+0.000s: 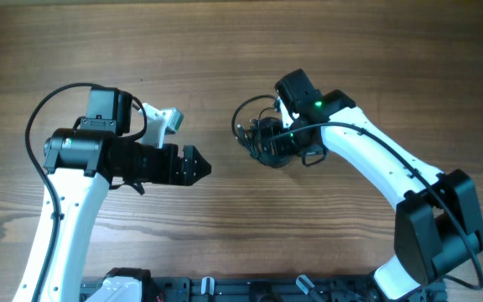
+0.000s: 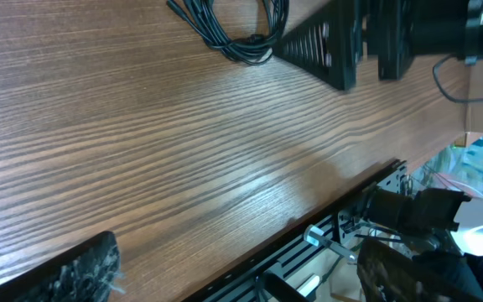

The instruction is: Untangle cables

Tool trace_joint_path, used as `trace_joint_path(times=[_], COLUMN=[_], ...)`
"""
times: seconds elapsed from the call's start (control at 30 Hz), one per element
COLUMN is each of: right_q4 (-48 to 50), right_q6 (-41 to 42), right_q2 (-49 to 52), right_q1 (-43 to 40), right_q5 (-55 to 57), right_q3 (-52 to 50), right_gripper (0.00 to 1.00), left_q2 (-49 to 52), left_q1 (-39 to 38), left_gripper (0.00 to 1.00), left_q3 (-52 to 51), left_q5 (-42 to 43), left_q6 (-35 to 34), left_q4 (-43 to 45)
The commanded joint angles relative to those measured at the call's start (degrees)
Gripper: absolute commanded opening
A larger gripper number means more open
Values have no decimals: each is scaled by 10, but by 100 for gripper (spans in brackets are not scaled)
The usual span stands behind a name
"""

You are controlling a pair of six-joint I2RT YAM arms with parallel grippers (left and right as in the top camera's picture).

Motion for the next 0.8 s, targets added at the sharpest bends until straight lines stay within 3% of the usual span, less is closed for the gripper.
trace_joint_path(times=[0.0,0.2,0.27,0.33,0.37,0.43,0.53,0.6,0.77], right_q4=[-19,91,126,132,137,154,190,214,299], right_q6=[-234,-315,-323,-321,-315,-302,-294,-294,-292], right_q2=[3,7,7,7,7,7,7,8,8], right_q1=[6,6,6,6,8,13,27,30,30], right_q5=[-17,-7,-8,-46,-90,-148,-154,-153,-137], right_q3=[-22,-68,-86,-90,-90,-90,-92,-101,-165], right_gripper=[100,99,92,77,77,89,87,95,89], left_q2=[-2,-1,-1,-1,-1,-1,-1,-1,-1], left_q1=[-3,-3,-3,-3,-3,-3,-3,-3,-3], left_gripper=[86,78,78,79,80,80,81,81,84], left_q3=[-6,-6,-6,-6,-6,-6,-6,-6,-6], left_q5=[3,-69,-69,-69,-69,-69,-69,-68,-51], left_q6=[11,11,11,11,11,11,11,11,11], left_q4=[16,33,41,44,45,46,45,45,45])
